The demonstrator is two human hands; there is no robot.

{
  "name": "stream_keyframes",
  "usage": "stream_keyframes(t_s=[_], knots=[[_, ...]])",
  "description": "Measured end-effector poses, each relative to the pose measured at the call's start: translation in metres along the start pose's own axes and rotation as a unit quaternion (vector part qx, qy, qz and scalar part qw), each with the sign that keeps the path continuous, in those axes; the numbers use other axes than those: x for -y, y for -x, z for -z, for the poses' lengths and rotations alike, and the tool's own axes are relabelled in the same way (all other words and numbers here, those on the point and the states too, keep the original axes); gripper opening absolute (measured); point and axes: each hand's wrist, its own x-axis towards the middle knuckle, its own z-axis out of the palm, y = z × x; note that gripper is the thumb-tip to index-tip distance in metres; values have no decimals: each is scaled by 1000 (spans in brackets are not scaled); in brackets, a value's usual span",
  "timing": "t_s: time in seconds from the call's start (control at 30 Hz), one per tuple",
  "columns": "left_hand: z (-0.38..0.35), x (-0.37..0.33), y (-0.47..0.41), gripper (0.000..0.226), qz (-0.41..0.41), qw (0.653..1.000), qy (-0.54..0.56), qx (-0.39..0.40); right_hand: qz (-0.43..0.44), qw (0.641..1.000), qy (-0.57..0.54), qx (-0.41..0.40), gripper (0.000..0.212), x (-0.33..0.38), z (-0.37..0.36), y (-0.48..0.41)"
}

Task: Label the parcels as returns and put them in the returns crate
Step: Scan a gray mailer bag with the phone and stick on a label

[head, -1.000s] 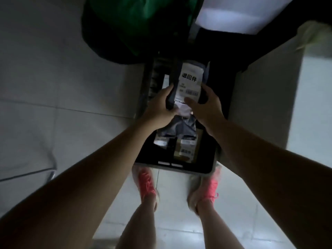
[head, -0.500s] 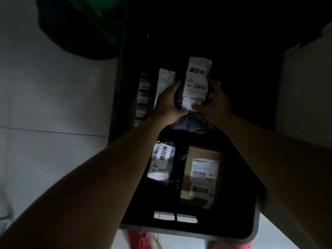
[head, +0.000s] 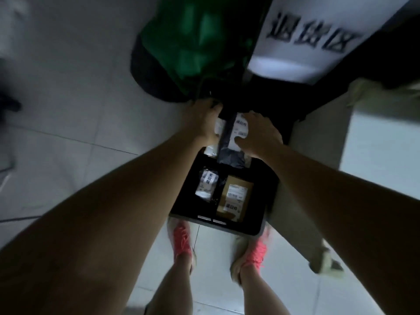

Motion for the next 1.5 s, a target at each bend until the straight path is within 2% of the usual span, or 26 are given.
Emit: stream_keyframes(t_s=[0.17, 0.27, 0.43, 0.6, 0.77, 0.93, 1.13, 1.33, 1.5], knots=[[144, -13, 93, 65, 19, 998, -55, -14, 31, 999, 34, -6, 70, 45, 122, 94], [218, -24, 156, 52, 27, 996, -73, -39, 33, 998, 44, -23, 60, 62, 184, 158], [326, -71, 243, 55, -2, 990, -126, -69, 23, 998, 41, -32, 83, 78, 284, 266], [399, -138, 304, 58, -62, 983, -141, -97, -24, 991, 45, -124, 79, 82, 360, 373], [439, -213, 362, 50, -109, 966, -192, -132, -68, 979, 40, -187, 72, 53, 395, 489], [454, -310, 405, 50, -187, 951, -192, -151, -119, 968, 36, -218, 67, -8, 413, 579], [439, -459, 428, 53, -235, 933, -226, -153, -172, 951, 2, -256, 67, -130, 414, 662], [399, -609, 423, 54, -233, 930, -244, -147, -203, 950, 26, -236, 80, -277, 417, 721], [380, -708, 412, 45, -223, 941, -212, -137, -195, 949, 26, -246, 73, -377, 428, 757]])
